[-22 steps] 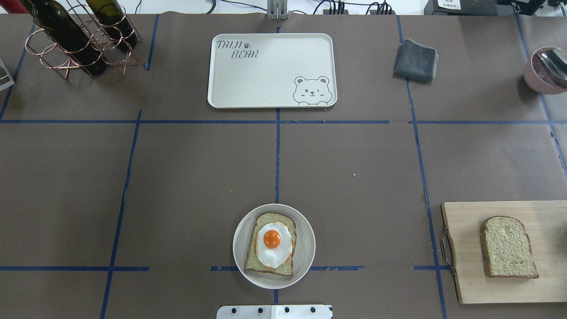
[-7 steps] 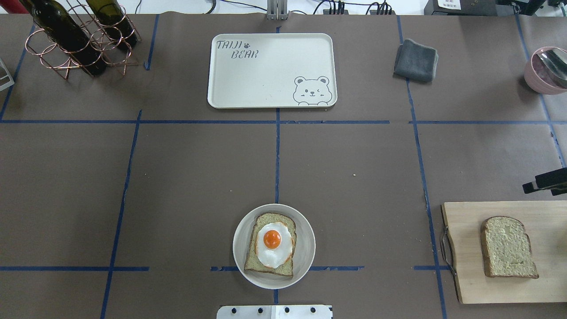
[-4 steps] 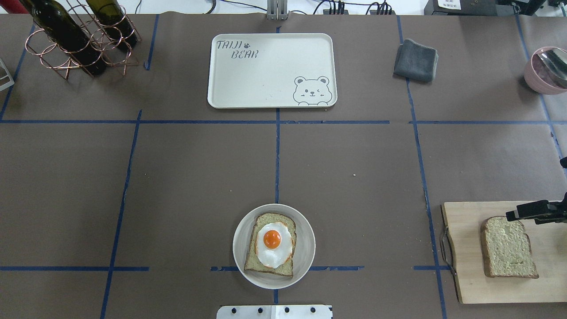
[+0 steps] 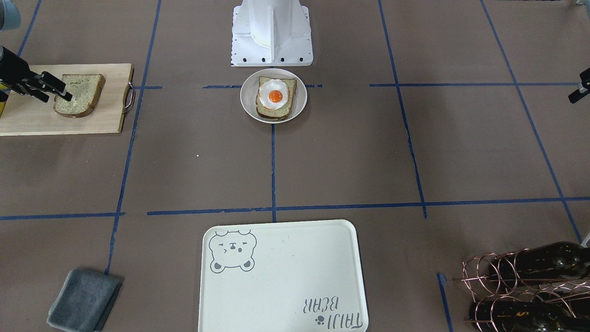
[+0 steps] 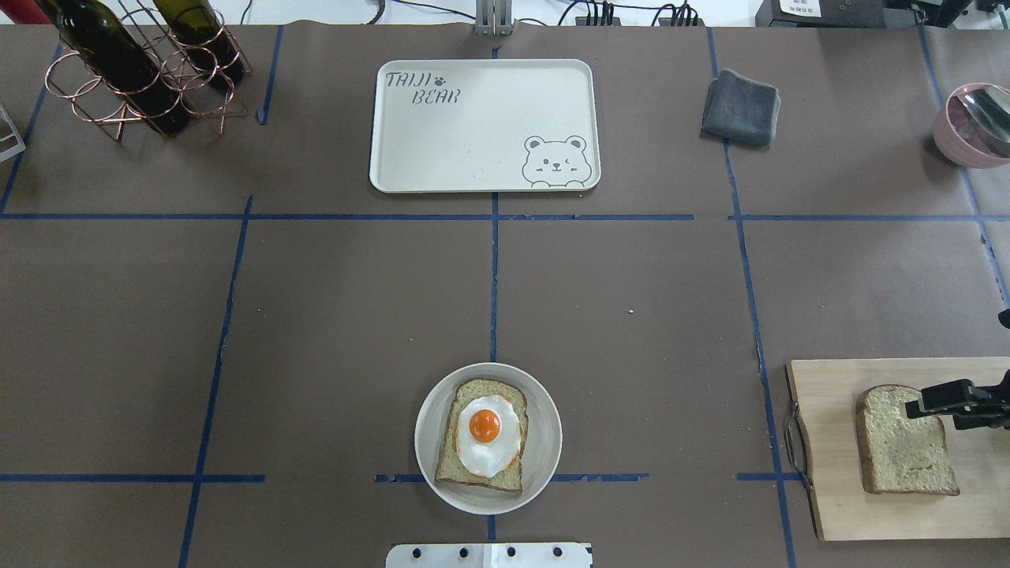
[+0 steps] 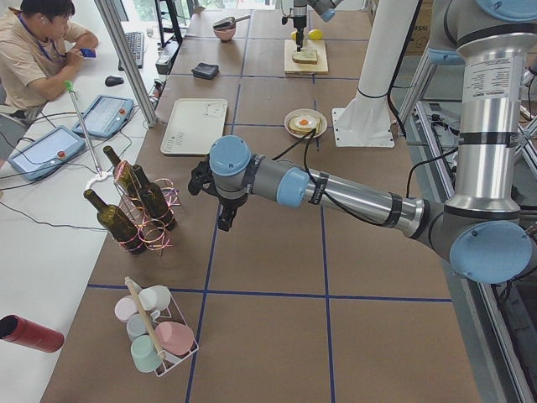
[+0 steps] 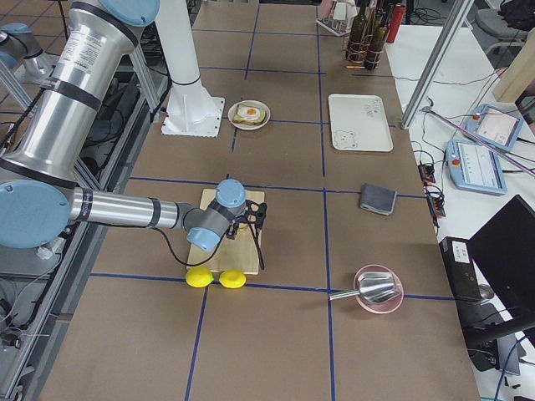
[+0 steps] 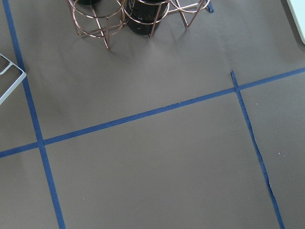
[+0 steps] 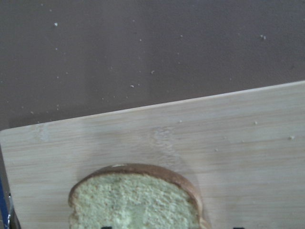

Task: Make sandwich and place on tray
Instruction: 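Reach the right gripper down to the bread slice on the cutting board and grasp it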

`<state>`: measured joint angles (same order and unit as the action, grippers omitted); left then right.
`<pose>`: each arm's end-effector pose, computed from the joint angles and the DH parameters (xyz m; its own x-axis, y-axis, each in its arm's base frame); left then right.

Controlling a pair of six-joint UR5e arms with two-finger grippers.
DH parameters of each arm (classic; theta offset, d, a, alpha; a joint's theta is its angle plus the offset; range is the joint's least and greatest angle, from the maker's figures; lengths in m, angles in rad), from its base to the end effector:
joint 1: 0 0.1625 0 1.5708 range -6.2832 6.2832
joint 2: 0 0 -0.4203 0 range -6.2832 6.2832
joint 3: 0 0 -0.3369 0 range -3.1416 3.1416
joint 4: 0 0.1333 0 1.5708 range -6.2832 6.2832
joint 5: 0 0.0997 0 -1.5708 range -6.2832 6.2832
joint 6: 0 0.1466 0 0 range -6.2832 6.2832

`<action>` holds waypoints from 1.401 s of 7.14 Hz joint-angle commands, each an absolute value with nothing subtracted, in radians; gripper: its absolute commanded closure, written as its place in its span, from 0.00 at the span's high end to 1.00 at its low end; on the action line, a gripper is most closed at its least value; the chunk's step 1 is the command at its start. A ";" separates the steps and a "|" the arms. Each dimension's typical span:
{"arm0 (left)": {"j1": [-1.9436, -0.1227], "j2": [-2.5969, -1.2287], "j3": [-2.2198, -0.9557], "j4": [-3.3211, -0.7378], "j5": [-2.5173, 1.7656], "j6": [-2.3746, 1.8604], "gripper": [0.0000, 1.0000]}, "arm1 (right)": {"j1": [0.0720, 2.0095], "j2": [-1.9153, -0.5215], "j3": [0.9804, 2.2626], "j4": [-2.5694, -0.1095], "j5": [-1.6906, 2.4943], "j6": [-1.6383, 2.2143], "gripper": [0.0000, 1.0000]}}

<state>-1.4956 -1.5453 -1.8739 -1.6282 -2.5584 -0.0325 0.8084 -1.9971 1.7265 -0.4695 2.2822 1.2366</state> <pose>0.0217 -0.4336 0.5338 0.5305 0.2843 -0.7986 -0.0537 0.9515 0.3030 -0.1801 -0.2430 0.6365 0.5105 0.1747 0.8420 -0.0501 0.9835 -0.1737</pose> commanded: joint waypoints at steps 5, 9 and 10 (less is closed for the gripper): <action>-1.496 -1.545 -1.891 -1.631 -2.556 -0.040 1.00 | 0.787 -2.005 1.709 -0.448 2.286 1.295 0.00; -1.497 -1.545 -1.904 -1.629 -2.557 -0.040 1.00 | 0.788 -2.005 1.715 -0.372 2.318 1.318 0.00; -1.497 -1.545 -1.904 -1.629 -2.557 -0.040 1.00 | 0.788 -2.006 1.715 -0.341 2.339 1.322 0.00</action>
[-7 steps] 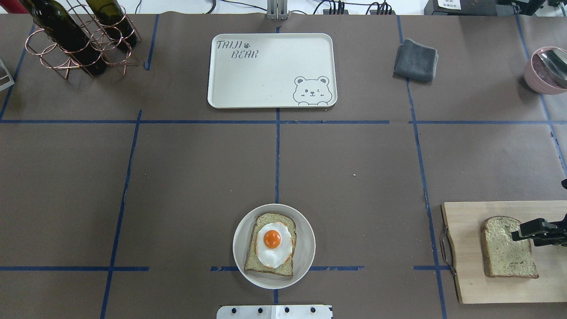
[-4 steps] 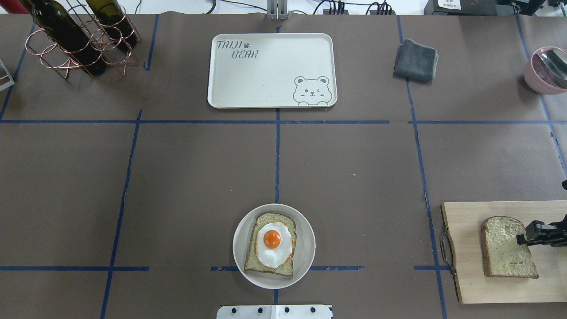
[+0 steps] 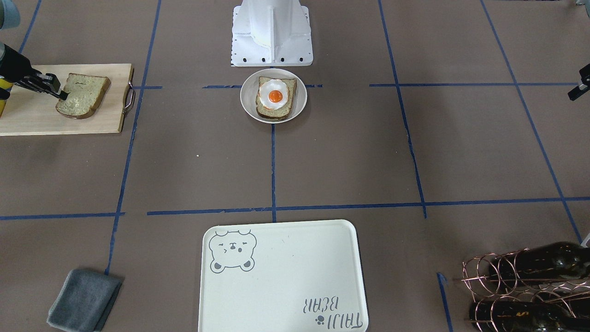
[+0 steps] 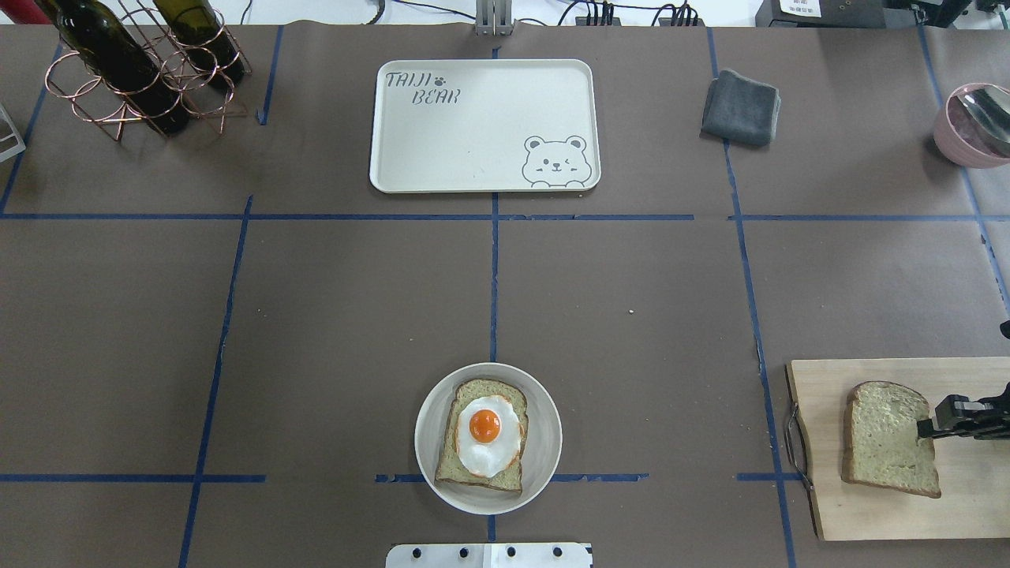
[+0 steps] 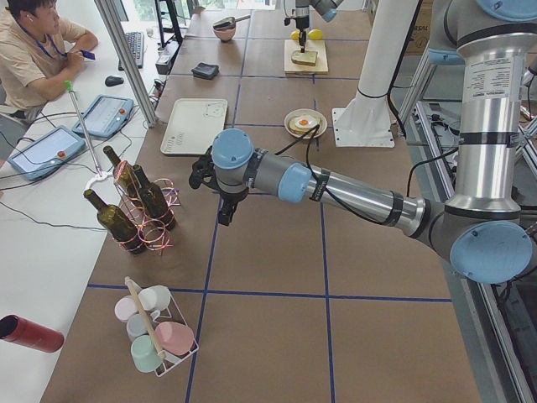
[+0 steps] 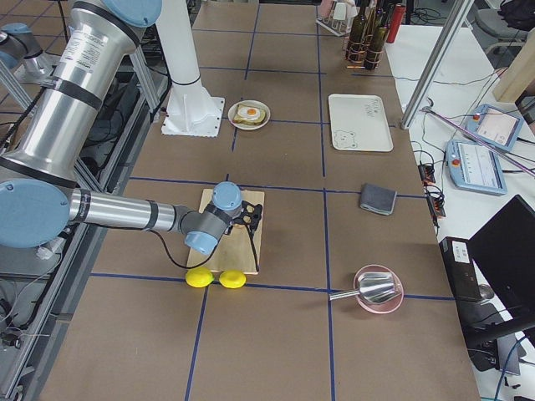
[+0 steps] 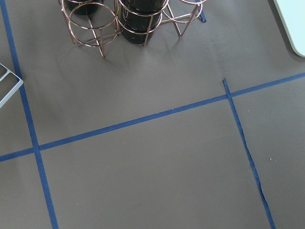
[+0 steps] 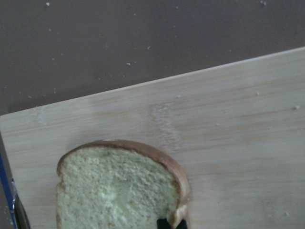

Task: Make sandwich and place on tray
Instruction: 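Lift the bread slice with the right gripper and carry it over the egg toast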

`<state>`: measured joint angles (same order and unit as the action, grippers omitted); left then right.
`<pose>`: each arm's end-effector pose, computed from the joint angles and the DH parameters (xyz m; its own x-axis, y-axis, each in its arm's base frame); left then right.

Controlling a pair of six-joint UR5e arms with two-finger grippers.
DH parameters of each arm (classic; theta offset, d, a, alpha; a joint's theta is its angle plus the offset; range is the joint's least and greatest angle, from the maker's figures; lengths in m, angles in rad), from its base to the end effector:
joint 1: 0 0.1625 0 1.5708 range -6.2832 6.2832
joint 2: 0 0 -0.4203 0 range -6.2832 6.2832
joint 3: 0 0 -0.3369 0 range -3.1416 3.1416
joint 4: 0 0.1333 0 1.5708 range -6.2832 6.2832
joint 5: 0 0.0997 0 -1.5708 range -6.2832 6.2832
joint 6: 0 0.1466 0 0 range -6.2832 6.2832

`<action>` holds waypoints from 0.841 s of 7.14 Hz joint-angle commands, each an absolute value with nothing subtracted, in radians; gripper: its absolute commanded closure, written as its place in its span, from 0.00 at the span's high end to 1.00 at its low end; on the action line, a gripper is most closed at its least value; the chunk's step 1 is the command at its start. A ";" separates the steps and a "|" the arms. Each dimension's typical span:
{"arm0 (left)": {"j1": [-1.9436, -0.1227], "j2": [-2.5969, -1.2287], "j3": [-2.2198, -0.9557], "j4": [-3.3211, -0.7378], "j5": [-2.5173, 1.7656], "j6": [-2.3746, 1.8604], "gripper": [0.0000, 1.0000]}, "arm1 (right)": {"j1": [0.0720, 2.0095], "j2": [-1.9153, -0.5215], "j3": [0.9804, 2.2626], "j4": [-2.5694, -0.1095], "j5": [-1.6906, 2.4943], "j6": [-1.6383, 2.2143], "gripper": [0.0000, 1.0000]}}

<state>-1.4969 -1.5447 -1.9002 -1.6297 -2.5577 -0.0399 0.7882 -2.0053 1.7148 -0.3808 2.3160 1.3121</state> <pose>0.0210 -0.4321 0.5223 0.5303 0.2981 -0.7937 -0.0479 0.9452 0.3229 -0.1820 -0.2311 0.6292 0.4615 0.1975 0.8649 -0.0297 0.9778 -0.2074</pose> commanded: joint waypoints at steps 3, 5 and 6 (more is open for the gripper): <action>-1.497 -1.545 -1.904 -1.629 -2.559 -0.041 1.00 | 0.785 -1.932 1.717 -0.146 2.368 1.528 0.00; -1.499 -1.545 -1.905 -1.628 -2.562 -0.040 1.00 | 0.779 -1.747 1.710 -0.143 2.378 1.681 0.00; -1.497 -1.545 -1.907 -1.628 -2.563 -0.040 1.00 | 0.755 -1.636 1.704 -0.153 2.381 1.722 0.00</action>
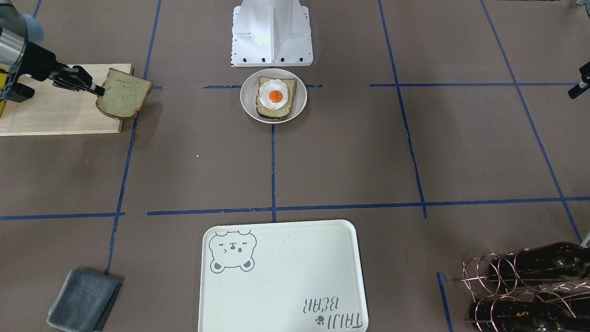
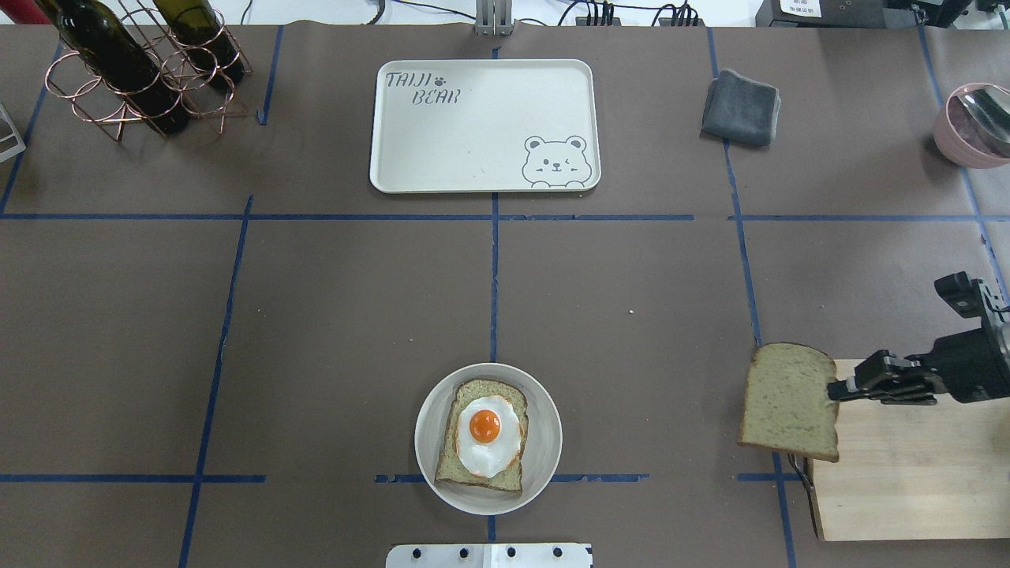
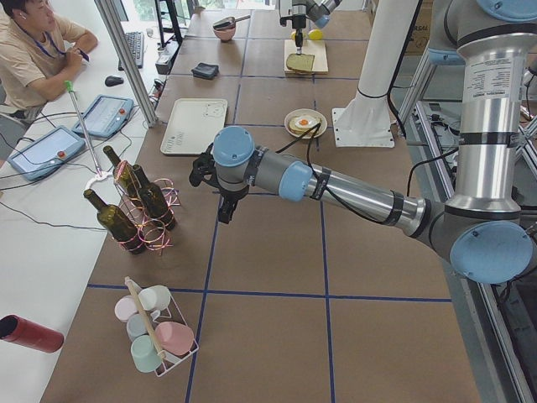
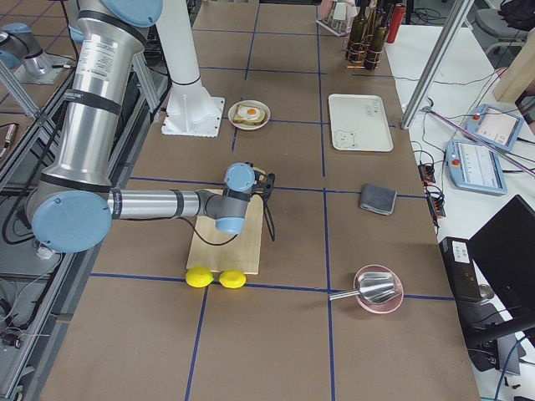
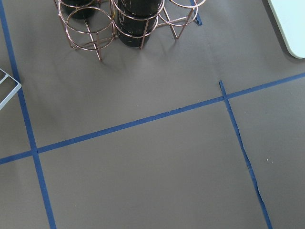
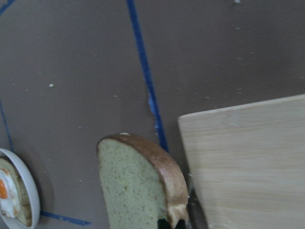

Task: Make sandwich and place on tray
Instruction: 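Lift the bread slice with the right gripper and carry it over the egg toast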

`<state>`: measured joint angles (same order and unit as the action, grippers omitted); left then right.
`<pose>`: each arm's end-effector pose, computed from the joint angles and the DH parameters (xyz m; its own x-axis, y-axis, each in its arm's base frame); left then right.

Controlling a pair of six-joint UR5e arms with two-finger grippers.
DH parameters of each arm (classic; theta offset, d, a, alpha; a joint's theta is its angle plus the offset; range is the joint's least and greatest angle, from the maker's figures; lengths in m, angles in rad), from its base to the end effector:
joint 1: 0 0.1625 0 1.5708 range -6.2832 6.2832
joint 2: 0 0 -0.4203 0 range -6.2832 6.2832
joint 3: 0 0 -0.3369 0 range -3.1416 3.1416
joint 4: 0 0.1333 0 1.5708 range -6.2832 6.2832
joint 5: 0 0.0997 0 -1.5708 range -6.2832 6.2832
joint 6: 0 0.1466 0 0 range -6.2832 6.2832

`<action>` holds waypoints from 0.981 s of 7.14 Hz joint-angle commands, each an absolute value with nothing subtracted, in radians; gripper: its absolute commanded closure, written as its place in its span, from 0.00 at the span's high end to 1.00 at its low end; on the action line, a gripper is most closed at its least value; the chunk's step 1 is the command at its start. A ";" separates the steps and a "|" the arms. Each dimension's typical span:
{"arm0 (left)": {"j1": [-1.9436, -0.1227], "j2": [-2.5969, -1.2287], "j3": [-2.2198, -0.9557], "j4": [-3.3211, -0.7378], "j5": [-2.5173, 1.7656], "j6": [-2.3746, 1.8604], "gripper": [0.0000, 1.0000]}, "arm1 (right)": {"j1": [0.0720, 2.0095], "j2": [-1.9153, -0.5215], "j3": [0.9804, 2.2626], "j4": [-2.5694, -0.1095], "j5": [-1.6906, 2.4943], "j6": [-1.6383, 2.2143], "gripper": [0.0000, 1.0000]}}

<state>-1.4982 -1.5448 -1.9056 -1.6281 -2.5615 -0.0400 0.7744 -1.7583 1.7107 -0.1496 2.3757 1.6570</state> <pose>0.0207 -0.4315 0.5196 0.5272 0.3009 -0.7947 -0.0467 0.9441 0.3265 -0.2504 -0.2836 0.5136 0.1413 0.2217 0.9648 0.0084 0.9743 -0.2251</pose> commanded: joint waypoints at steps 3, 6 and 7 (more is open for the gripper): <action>-1.494 -1.545 -1.910 -1.629 -2.563 -0.038 1.00 | 0.587 -1.337 1.588 -0.156 2.299 1.842 0.00; -1.493 -1.545 -1.911 -1.631 -2.563 -0.038 1.00 | 0.448 -1.254 1.577 -0.237 2.100 1.844 0.00; -1.493 -1.545 -1.911 -1.631 -2.563 -0.038 1.00 | 0.401 -1.247 1.578 -0.268 2.027 1.842 0.00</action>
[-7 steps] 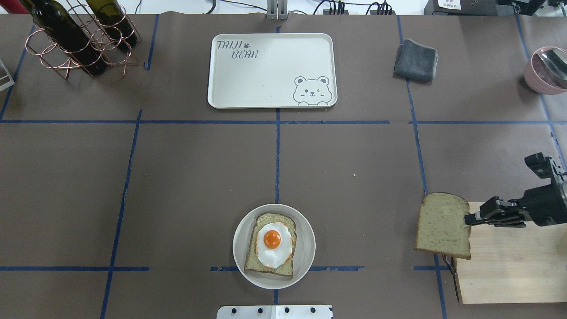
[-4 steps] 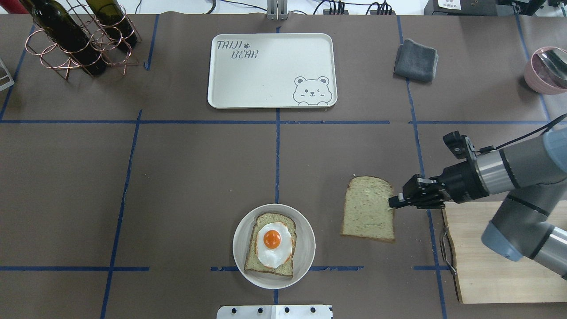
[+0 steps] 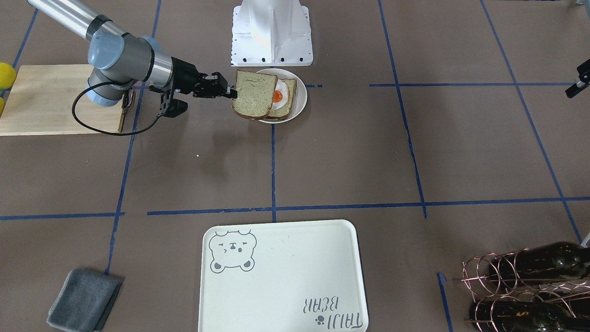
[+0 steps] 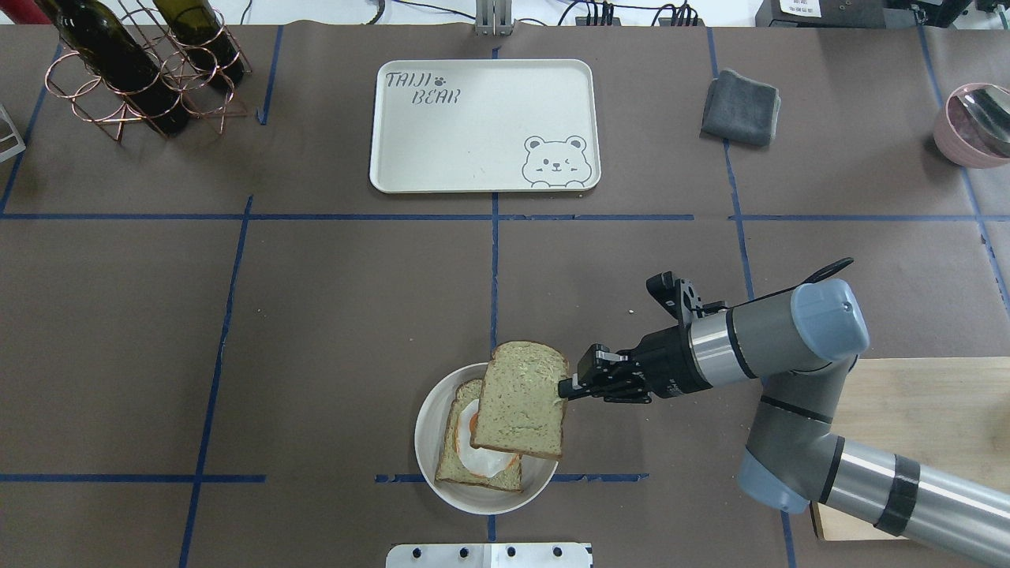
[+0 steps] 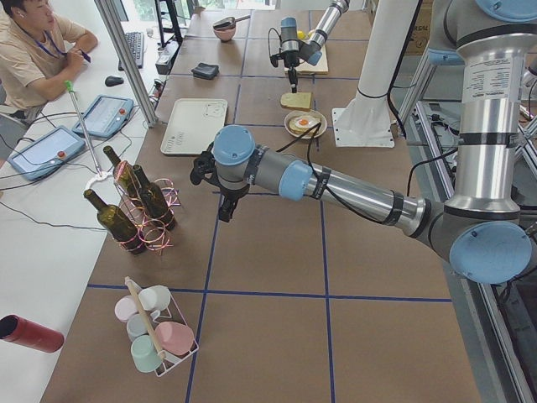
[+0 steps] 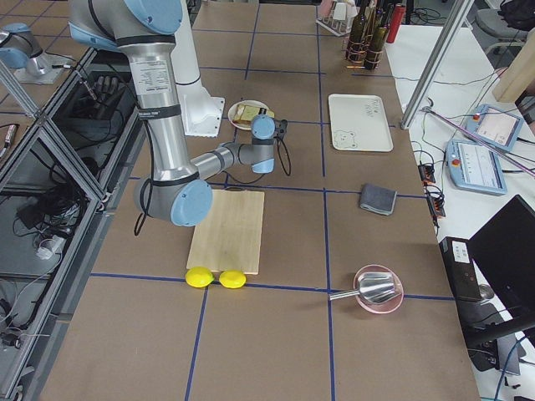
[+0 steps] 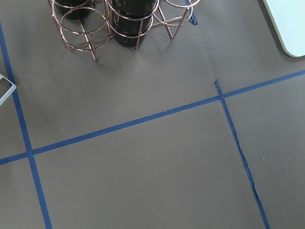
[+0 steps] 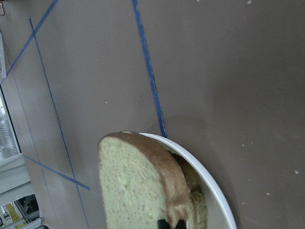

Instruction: Make sandwich and place on tray

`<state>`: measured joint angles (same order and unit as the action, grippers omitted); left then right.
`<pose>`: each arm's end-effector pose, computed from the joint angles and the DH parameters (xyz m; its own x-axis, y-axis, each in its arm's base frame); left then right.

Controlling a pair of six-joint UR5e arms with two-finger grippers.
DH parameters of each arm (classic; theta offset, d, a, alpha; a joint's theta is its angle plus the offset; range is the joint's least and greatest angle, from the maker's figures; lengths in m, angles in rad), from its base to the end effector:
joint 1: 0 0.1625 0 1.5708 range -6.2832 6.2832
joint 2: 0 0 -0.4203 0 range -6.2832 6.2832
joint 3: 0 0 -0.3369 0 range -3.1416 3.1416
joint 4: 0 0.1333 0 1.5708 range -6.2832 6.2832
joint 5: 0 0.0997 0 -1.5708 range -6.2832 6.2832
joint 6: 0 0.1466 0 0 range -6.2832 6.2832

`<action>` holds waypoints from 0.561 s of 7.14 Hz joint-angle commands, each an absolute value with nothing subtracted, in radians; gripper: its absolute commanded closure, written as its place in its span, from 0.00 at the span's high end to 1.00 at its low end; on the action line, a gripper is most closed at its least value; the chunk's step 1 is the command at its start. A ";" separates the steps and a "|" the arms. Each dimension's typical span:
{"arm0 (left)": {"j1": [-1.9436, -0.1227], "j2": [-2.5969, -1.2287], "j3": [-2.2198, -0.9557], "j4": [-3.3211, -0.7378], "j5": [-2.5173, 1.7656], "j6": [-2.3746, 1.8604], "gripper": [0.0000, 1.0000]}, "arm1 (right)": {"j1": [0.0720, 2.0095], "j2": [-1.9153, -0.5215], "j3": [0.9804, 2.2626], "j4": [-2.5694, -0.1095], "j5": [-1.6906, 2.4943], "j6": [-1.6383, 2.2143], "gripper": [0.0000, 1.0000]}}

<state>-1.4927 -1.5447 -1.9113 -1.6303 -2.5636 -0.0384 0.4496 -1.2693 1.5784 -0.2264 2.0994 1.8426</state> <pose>0.0232 -0.4310 0.5166 0.5232 0.3117 -0.7931 -0.0526 0.9407 0.3351 -0.4818 -0.2984 0.3515 -0.0509 0.2328 0.9712 0.0945 0.9692 -0.2274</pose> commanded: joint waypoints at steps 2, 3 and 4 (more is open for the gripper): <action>-1.493 -1.545 -1.911 -1.631 -2.563 -0.038 1.00 | 0.359 -1.253 1.578 -0.270 1.985 1.842 0.00; -1.493 -1.545 -1.913 -1.629 -2.563 -0.038 1.00 | 0.342 -1.256 1.578 -0.271 1.939 1.842 0.00; -1.493 -1.545 -1.917 -1.629 -2.563 -0.040 1.00 | 0.334 -1.256 1.578 -0.272 1.916 1.844 0.00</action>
<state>-1.4926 -1.5447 -1.9138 -1.6296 -2.5634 -0.0387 0.3484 -1.2550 1.5783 -0.2704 1.9509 1.8426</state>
